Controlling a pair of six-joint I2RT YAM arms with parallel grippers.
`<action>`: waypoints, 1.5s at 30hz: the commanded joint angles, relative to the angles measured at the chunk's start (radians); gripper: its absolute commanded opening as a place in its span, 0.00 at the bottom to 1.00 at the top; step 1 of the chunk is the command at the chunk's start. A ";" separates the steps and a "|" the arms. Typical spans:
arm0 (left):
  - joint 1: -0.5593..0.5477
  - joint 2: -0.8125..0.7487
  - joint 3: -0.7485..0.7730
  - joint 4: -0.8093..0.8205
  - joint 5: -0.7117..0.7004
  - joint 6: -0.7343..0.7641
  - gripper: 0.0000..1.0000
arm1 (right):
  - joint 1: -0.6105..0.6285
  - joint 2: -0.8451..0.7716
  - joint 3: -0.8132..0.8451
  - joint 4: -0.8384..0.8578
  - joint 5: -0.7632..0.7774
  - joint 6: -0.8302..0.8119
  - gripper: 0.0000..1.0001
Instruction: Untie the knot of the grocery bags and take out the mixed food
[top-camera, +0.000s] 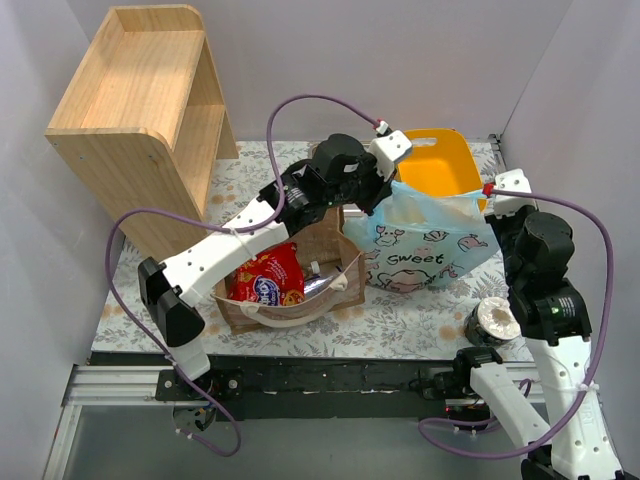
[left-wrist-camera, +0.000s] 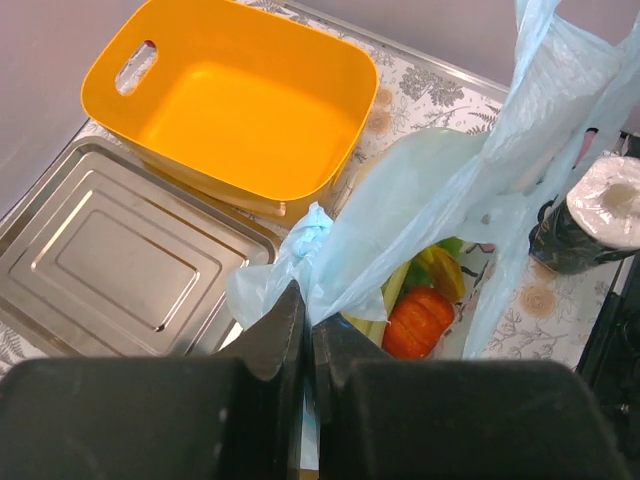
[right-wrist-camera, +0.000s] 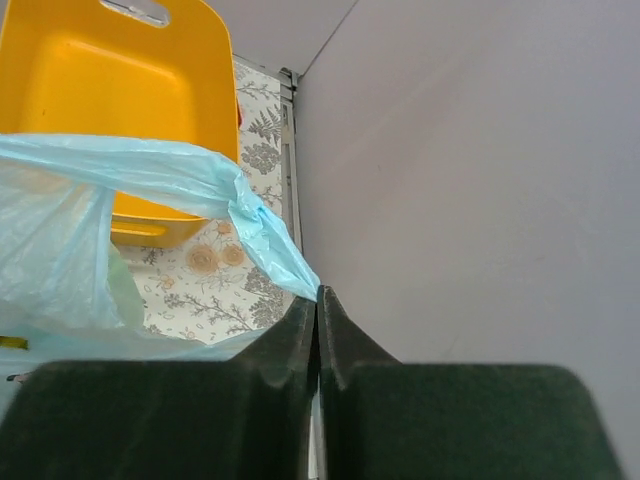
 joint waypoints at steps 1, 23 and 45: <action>0.006 -0.006 -0.037 0.016 -0.033 -0.062 0.00 | -0.004 0.033 0.068 0.101 0.044 -0.036 0.34; 0.012 0.127 0.094 0.013 -0.073 -0.069 0.00 | -0.002 0.123 0.282 -0.322 -0.980 -0.036 0.13; 0.058 0.140 0.178 -0.062 0.288 -0.100 0.00 | 0.235 0.188 -0.177 0.072 -0.753 -0.266 0.04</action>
